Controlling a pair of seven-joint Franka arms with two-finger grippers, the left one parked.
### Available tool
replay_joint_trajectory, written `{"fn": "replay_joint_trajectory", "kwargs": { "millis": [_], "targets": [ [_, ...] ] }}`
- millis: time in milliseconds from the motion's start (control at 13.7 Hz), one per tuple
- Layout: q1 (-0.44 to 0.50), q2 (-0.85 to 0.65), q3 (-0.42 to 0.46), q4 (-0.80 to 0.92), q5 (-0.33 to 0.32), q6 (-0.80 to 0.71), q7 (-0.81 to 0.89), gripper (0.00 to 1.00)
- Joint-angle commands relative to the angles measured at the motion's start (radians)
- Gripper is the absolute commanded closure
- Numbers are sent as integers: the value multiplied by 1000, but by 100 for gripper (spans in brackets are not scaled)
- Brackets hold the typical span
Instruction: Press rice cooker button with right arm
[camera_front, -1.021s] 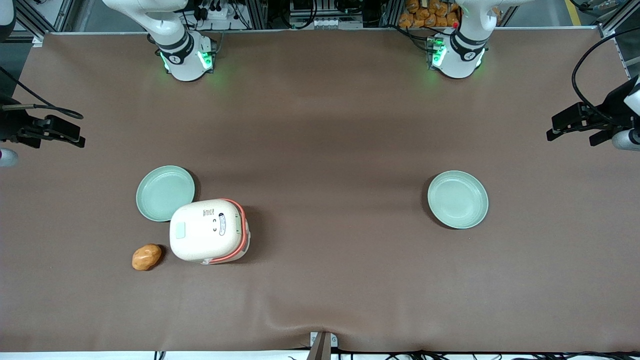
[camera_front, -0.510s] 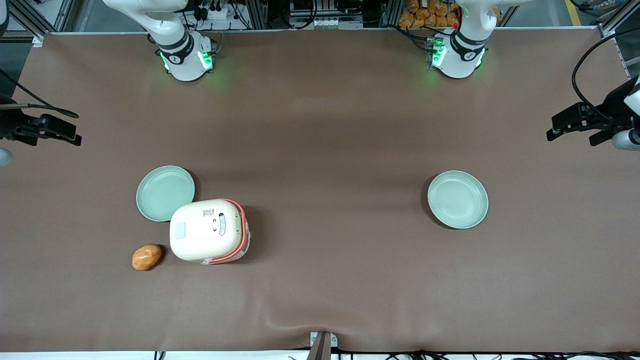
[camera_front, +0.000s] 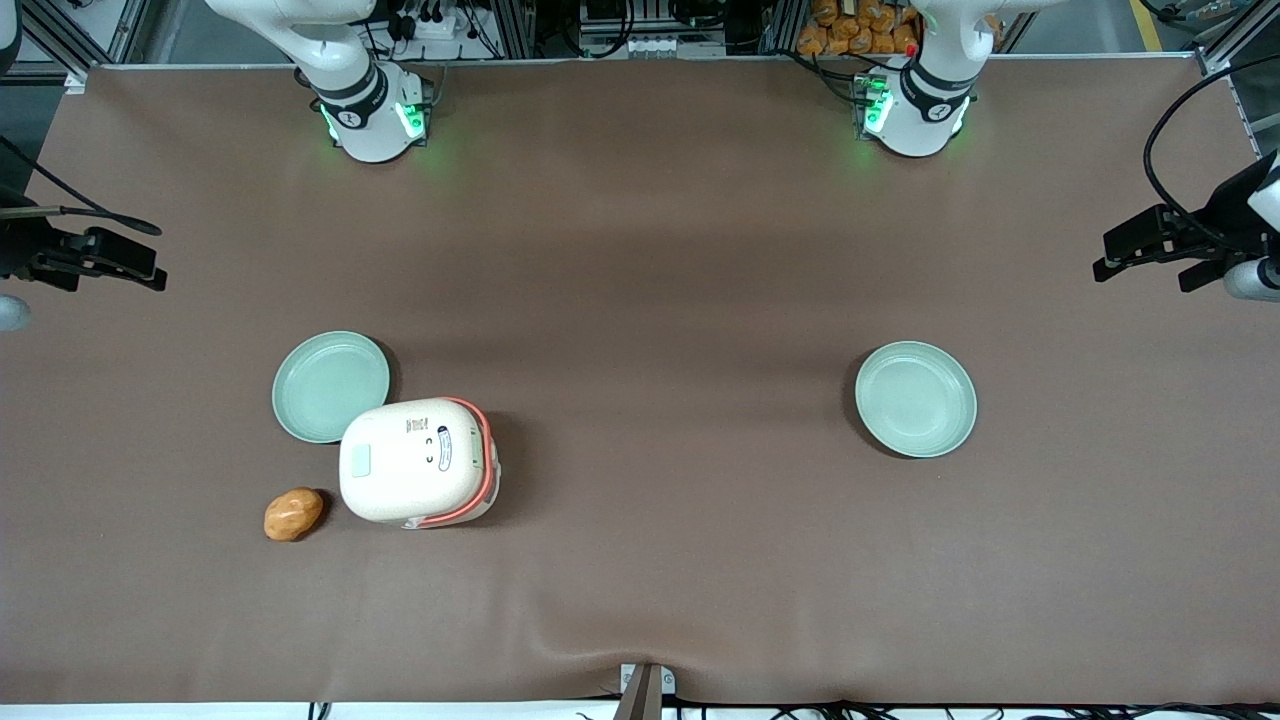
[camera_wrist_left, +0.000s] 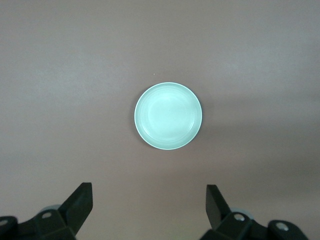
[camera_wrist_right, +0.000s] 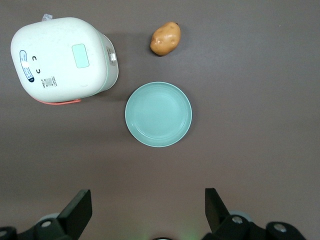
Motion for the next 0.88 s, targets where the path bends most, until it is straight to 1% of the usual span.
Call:
{"fn": "replay_joint_trajectory", "kwargs": {
  "millis": [0,146,365,510,656,802],
  "targets": [
    [-10,-9,8,5,8,-13,7,0],
    [1,-3,13,5,14,-9,10,0],
    [98,46,14,5,6,20,21,0],
    [141,92,14,2,11,91,31,0],
    [176,138,14,-7,12,140,56,12],
    [198,192,14,-10,14,175,79,35]
  ]
}}
